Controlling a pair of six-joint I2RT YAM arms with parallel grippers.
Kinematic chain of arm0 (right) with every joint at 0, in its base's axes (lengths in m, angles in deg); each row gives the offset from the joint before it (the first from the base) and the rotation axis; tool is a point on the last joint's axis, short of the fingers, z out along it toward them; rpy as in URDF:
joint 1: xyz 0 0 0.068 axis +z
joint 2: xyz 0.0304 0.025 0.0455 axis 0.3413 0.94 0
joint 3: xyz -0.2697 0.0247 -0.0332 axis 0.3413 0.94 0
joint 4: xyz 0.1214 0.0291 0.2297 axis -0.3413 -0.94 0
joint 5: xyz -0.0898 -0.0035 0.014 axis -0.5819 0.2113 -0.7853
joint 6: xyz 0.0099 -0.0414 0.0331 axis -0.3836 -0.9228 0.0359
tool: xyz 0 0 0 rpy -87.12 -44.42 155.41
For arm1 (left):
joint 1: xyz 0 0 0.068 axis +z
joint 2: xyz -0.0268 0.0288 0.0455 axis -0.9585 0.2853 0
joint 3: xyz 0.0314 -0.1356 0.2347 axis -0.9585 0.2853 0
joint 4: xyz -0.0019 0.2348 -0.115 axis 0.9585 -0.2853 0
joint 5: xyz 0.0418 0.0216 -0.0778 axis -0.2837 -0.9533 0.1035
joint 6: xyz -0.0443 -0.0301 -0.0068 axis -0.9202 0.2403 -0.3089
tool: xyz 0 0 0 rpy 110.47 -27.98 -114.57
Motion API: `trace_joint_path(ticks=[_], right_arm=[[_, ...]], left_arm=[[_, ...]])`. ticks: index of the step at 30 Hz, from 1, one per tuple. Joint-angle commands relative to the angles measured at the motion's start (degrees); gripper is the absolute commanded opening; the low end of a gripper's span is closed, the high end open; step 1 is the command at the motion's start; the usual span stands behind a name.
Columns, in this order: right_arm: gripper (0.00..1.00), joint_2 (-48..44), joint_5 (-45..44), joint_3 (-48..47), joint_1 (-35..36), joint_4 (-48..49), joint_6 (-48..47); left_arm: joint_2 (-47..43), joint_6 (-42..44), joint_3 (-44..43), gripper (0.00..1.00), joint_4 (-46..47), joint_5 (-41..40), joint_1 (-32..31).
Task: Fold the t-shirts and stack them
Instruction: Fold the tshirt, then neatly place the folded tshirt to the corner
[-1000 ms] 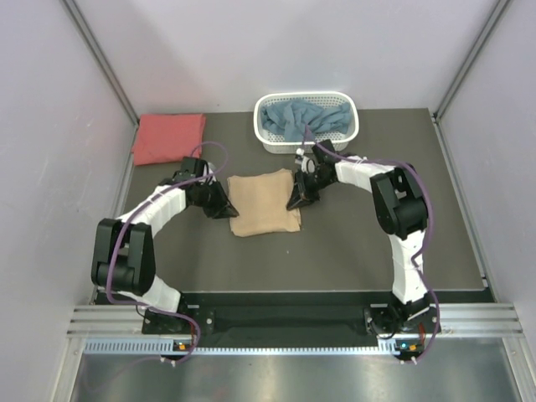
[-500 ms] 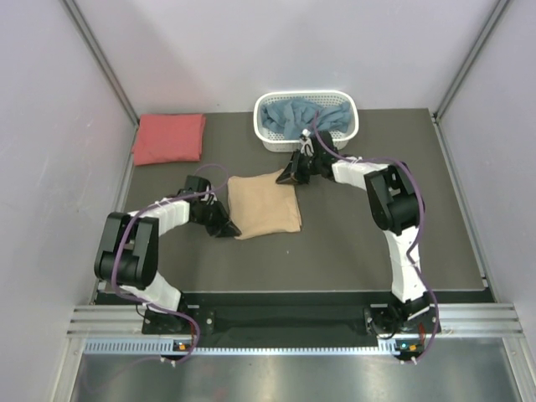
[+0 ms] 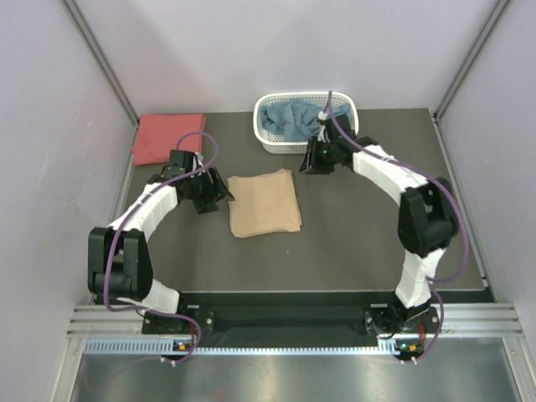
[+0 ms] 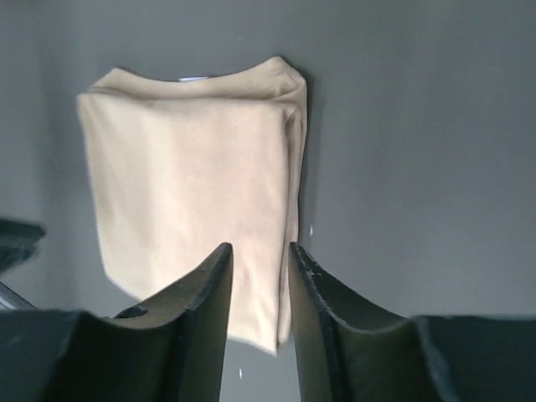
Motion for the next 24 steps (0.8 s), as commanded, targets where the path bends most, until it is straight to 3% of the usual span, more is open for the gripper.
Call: trace_joint_path(ticks=[1, 9, 15, 24], right_arm=[[0.34, -11.12, -6.61, 1.50, -0.44, -6.52, -6.03], [0.46, -27.36, -6.78, 7.91, -0.35, -14.10, -8.92], [0.50, -37.22, -3.63, 13.36, -0.35, -16.64, -14.20], [0.50, -44.36, 4.29, 21.90, -0.26, -18.84, -15.00]], left_arm=[[3.15, 2.51, -2.51, 0.69, 2.53, 0.32, 0.68], [5.45, 10.59, -3.74, 0.75, 9.83, -3.63, 0.77], [9.75, 20.88, -3.92, 0.74, 11.67, 3.38, 0.85], [20.82, 21.76, -10.68, 0.71, 18.36, 7.35, 1.38]])
